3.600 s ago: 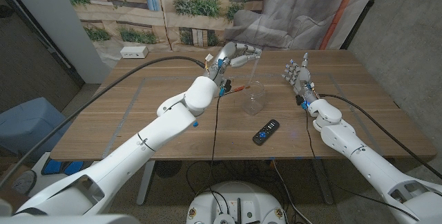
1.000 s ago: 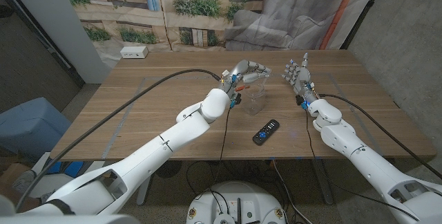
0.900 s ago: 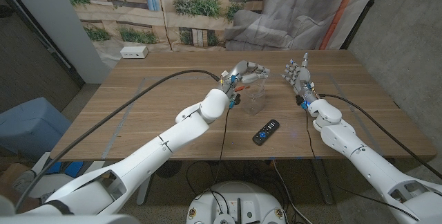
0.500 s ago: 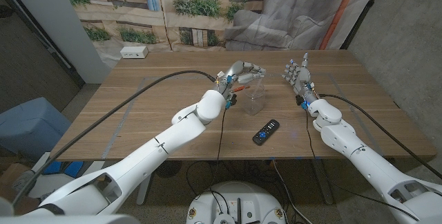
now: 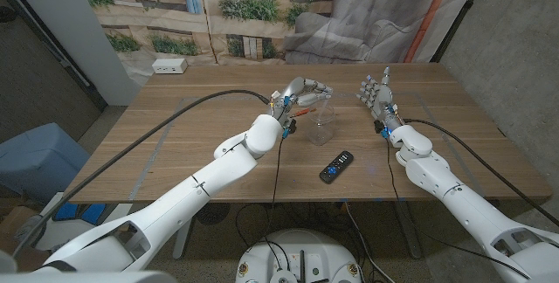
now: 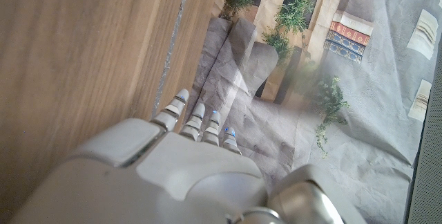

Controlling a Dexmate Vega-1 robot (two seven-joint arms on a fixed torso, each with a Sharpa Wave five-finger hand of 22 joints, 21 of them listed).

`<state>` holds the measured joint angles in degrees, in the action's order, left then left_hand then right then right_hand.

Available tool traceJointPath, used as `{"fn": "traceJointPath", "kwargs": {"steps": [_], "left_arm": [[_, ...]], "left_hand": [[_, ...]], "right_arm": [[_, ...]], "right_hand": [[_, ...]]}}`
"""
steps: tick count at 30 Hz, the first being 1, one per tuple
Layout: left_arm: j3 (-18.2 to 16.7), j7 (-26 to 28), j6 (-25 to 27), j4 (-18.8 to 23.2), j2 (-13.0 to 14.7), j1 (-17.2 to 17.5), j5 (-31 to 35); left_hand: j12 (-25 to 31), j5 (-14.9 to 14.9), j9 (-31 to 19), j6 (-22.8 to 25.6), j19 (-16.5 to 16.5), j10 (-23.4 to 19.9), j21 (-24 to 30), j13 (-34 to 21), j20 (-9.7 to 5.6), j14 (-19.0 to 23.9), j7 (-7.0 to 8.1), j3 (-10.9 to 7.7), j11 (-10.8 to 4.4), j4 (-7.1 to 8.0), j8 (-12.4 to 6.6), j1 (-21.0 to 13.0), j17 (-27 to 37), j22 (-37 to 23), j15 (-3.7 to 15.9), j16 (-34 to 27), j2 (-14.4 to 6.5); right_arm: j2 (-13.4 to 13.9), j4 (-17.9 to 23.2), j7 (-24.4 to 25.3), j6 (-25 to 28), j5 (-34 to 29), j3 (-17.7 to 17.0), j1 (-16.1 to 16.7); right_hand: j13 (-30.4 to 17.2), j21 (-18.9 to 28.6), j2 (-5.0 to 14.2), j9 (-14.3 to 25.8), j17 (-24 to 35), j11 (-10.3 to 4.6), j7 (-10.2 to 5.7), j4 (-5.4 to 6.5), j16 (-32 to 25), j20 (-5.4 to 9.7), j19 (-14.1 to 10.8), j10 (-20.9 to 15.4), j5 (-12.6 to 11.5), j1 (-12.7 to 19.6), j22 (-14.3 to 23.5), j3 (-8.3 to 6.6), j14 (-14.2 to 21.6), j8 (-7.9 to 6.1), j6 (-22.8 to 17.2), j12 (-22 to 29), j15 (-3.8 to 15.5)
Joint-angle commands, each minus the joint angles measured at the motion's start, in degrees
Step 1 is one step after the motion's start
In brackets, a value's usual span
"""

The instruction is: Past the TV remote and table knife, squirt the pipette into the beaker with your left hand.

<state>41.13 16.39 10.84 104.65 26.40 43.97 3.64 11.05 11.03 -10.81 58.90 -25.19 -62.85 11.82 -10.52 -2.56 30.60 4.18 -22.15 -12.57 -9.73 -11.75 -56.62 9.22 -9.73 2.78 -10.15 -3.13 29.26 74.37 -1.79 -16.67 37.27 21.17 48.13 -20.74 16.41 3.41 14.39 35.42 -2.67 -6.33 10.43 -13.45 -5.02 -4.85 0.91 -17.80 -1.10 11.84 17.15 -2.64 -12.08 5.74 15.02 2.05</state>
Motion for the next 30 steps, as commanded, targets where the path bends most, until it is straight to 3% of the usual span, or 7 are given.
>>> {"fn": "traceJointPath", "kwargs": {"steps": [1,17,23,30], "left_arm": [[-0.1,0.6,0.5,0.3,0.0,0.5,0.5],[-0.2,1.6,1.1,0.3,-0.2,1.0,0.9],[-0.2,1.6,1.0,0.4,-0.1,1.0,0.9],[0.1,2.3,0.2,0.2,-0.2,1.1,1.8]], "left_hand": [[0.6,-0.1,-0.2,0.9,-0.5,-0.8,-0.1,-0.2,-2.34,0.4,0.08,-0.14,-0.09,-0.33,-0.23,-0.5,0.1,-0.3,6.13,0.0,-0.6],[1.1,-0.1,-0.2,2.8,-1.4,-3.4,0.1,-0.2,-2.93,2.0,-0.07,-0.34,-0.12,-0.52,-0.67,-2.0,0.2,-0.2,7.54,-0.4,-1.3],[1.0,-0.3,-0.2,3.0,-2.2,-3.9,0.3,-0.2,-1.8,2.7,-0.06,-0.28,-0.15,-0.52,-0.59,-2.6,0.3,-0.2,8.06,-0.5,-1.4],[0.9,-0.6,-0.3,3.1,-2.8,-4.3,0.4,-0.2,-2.31,3.6,-0.2,-0.27,-0.16,-0.45,-0.54,-3.3,0.3,-0.3,8.62,-0.6,-1.8]], "right_arm": [[0.0,0.0,0.0,0.0,0.0,0.0,0.0],[0.0,0.0,0.0,0.0,0.0,0.0,0.0],[0.0,0.0,0.0,0.0,0.0,0.0,0.0],[0.0,0.0,0.0,0.0,0.0,0.0,0.0]], "right_hand": [[-0.2,0.2,3.31,0.2,0.3,-0.22,-0.52,0.03,-0.2,0.0,-0.2,0.2,-0.3,0.0,0.3,0.38,-0.6,-0.37,-0.1,0.2,4.53],[-0.2,0.2,3.33,0.2,0.3,-0.2,-0.52,0.03,-0.1,-0.03,-0.2,0.1,-0.3,0.0,0.3,0.37,-0.6,-0.4,-0.2,0.3,4.51],[-0.2,0.2,3.33,0.2,0.3,-0.23,-0.54,0.03,-0.1,-0.06,-0.2,0.2,-0.3,0.0,0.3,0.37,-0.7,-0.4,-0.2,0.2,4.44],[-0.2,0.2,3.33,0.2,0.3,-0.13,-0.56,0.03,-0.1,-0.06,-0.2,0.1,-0.3,0.0,0.3,0.37,-0.7,-0.39,-0.2,0.3,4.49]]}}
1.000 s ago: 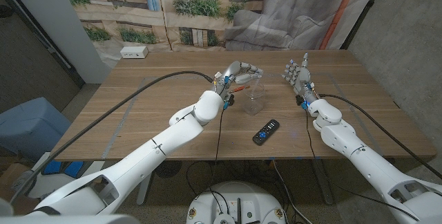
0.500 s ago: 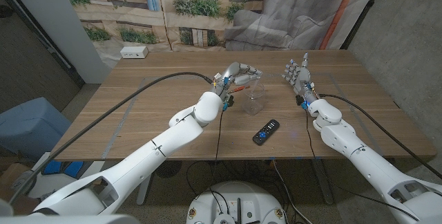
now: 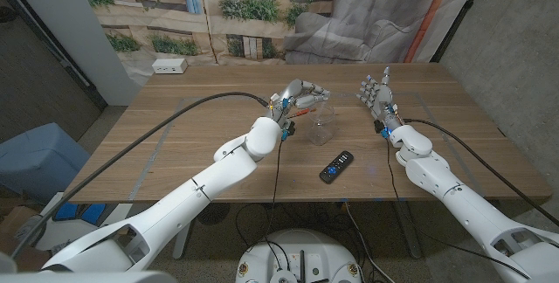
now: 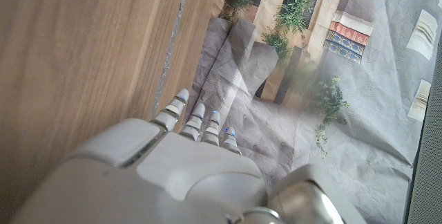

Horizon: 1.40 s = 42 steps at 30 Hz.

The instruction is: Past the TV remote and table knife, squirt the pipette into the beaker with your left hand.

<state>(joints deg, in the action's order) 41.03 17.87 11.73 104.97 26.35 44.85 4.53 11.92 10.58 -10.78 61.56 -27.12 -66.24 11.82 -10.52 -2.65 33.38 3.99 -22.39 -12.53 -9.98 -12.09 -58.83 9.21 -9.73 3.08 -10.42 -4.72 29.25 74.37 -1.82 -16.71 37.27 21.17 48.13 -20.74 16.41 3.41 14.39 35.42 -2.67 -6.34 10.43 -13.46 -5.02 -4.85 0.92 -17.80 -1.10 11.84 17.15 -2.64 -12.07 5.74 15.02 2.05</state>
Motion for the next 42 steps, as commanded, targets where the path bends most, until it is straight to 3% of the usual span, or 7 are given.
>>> {"fn": "traceJointPath", "kwargs": {"steps": [1,30,42], "left_arm": [[0.2,0.9,-0.9,-0.2,-0.1,0.2,1.0],[0.1,0.2,-3.7,-1.5,-0.5,0.3,1.9],[-0.8,0.0,-2.7,-0.2,0.2,1.3,0.8]], "left_hand": [[0.1,-0.3,-0.4,0.8,-1.1,-1.2,0.5,-0.2,-2.42,1.2,0.02,-0.02,-0.17,-0.18,-0.33,-1.3,0.4,-0.3,8.43,-0.4,-0.3],[0.5,-0.1,-0.7,3.1,-1.8,-4.3,0.5,-0.3,-3.45,3.8,0.27,0.6,0.06,-0.11,-1.31,-3.6,0.4,-0.4,9.77,-0.2,0.0],[-0.7,-0.5,-0.7,0.9,-1.4,-1.6,0.3,-0.3,-2.69,3.1,-0.21,1.69,0.03,0.26,-0.1,-3.5,0.2,-0.5,9.09,0.5,0.7]], "right_arm": [[0.0,0.0,0.0,0.0,0.0,0.0,0.0],[0.0,0.0,0.0,0.0,0.0,0.0,0.0],[0.0,0.0,0.0,0.0,0.0,0.0,0.0]], "right_hand": [[-0.2,0.2,3.33,0.2,0.3,-0.12,-0.55,0.03,-0.1,-0.05,-0.2,0.1,-0.3,0.0,0.3,0.37,-0.7,-0.39,-0.2,0.3,4.5],[-0.1,0.2,3.34,0.2,0.3,-0.17,-0.56,0.03,-0.1,-0.04,-0.2,0.3,-0.3,0.0,0.3,0.37,-0.6,-0.39,-0.2,0.1,4.52],[-0.2,0.2,3.32,0.2,0.3,-0.17,-0.54,0.03,-0.1,-0.03,-0.2,0.2,-0.3,0.0,0.3,0.38,-0.6,-0.37,-0.1,0.2,4.51]]}}
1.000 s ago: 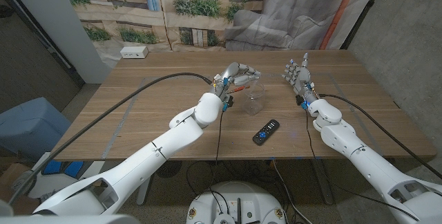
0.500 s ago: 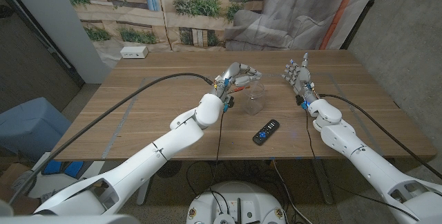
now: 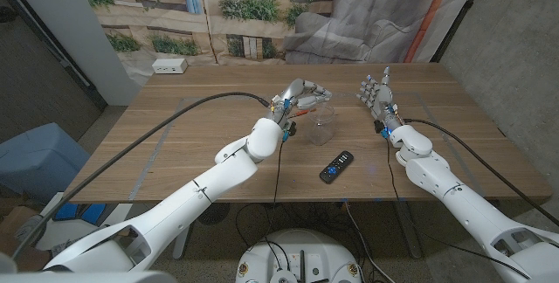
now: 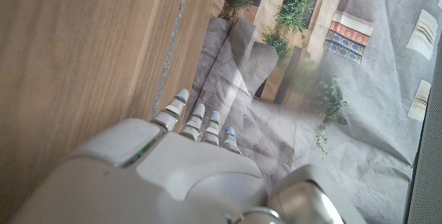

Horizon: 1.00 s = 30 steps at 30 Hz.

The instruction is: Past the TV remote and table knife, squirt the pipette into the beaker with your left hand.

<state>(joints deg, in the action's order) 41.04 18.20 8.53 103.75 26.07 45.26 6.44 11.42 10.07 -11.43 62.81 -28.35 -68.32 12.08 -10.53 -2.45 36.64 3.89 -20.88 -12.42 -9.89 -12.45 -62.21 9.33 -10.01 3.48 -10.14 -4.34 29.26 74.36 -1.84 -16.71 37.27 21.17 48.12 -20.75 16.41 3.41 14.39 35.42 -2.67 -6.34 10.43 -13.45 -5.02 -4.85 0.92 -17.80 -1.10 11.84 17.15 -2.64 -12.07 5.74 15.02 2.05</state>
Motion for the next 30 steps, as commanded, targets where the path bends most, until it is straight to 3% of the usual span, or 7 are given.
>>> {"fn": "traceJointPath", "kwargs": {"steps": [1,30], "left_arm": [[-0.8,-0.3,0.6,1.0,0.5,0.9,-1.1],[-1.4,-0.6,0.4,2.0,1.7,1.6,-2.0]], "left_hand": [[-0.2,0.0,-0.1,-0.4,-0.2,0.5,0.0,-0.3,-2.9,-0.1,-0.07,0.23,-0.08,0.18,0.3,0.0,0.0,-0.2,8.62,0.3,0.4],[-0.7,0.2,0.0,-2.6,0.1,3.4,-0.2,-0.4,-2.4,-1.0,-0.36,2.13,-0.03,0.69,1.23,2.2,-0.1,-0.2,7.51,0.5,1.9]], "right_arm": [[0.0,0.0,0.0,0.0,0.0,0.0,0.0],[0.0,0.0,0.0,0.0,0.0,0.0,0.0]], "right_hand": [[-0.2,0.2,3.33,0.2,0.3,-0.21,-0.58,0.03,-0.1,0.0,-0.2,0.2,-0.3,0.0,0.3,0.37,-0.6,-0.38,-0.1,0.2,4.54],[-0.2,0.2,3.32,0.2,0.3,-0.24,-0.48,0.03,-0.2,-0.03,-0.2,0.2,-0.3,0.0,0.3,0.37,-0.6,-0.38,-0.1,0.2,4.51]]}}
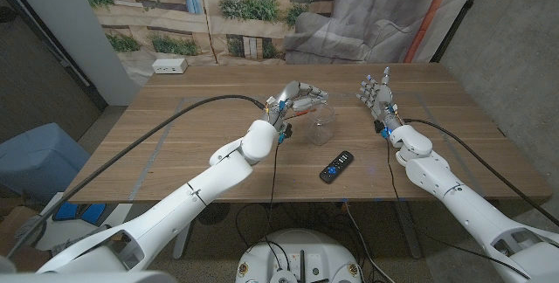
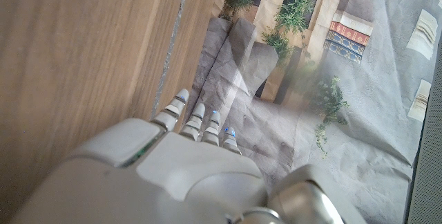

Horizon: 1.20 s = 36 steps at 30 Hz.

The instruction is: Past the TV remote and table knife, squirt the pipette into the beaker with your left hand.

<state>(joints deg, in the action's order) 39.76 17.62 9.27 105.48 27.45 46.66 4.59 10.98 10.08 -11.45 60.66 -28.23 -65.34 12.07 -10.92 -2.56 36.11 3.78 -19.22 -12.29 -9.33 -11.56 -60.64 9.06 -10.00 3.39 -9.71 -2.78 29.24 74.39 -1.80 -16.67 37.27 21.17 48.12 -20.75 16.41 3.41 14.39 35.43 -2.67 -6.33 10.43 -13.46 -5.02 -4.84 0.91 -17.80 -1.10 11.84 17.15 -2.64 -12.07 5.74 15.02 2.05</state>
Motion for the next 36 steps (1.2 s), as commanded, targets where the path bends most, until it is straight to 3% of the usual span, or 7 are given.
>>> {"fn": "traceJointPath", "kwargs": {"steps": [1,21,36], "left_arm": [[-0.1,-0.1,-0.4,0.2,0.4,0.2,-0.1],[-0.4,0.4,-0.3,0.6,0.3,0.5,0.2],[-0.4,0.7,-0.4,0.4,0.2,0.5,0.3]], "left_hand": [[-0.2,0.2,0.0,-0.4,0.0,0.4,-0.2,0.0,-2.27,-0.5,-0.31,0.53,-0.17,0.15,0.34,0.7,0.2,-0.2,7.52,0.1,0.4],[-0.3,0.3,0.0,-1.3,-0.1,1.3,-0.2,0.0,-2.38,-1.2,-0.59,1.19,-0.25,0.27,0.54,1.7,0.2,-0.2,6.89,0.0,0.9],[0.1,0.6,0.0,-0.8,-0.2,0.7,-0.1,0.0,-2.37,-1.2,-0.28,0.85,-0.32,-0.03,0.27,1.2,0.2,-0.3,7.32,-0.2,0.1]], "right_arm": [[0.0,0.0,0.0,0.0,0.0,0.0,0.0],[0.0,0.0,0.0,0.0,0.0,0.0,0.0],[0.0,0.0,0.0,0.0,0.0,0.0,0.0]], "right_hand": [[-0.2,0.2,3.32,0.2,0.3,-0.2,-0.49,0.03,-0.1,-0.02,-0.1,0.2,-0.3,0.0,0.3,0.38,-0.6,-0.38,-0.1,0.2,4.51],[-0.2,0.2,3.31,0.2,0.3,-0.01,-0.51,0.02,-0.2,0.01,-0.2,-0.2,-0.3,0.0,0.3,0.38,-0.6,-0.39,-0.2,0.4,4.52],[-0.2,0.2,3.33,0.2,0.3,-0.22,-0.54,0.03,-0.2,0.01,-0.2,0.1,-0.3,0.0,0.3,0.37,-0.6,-0.37,-0.1,0.2,4.52]]}}
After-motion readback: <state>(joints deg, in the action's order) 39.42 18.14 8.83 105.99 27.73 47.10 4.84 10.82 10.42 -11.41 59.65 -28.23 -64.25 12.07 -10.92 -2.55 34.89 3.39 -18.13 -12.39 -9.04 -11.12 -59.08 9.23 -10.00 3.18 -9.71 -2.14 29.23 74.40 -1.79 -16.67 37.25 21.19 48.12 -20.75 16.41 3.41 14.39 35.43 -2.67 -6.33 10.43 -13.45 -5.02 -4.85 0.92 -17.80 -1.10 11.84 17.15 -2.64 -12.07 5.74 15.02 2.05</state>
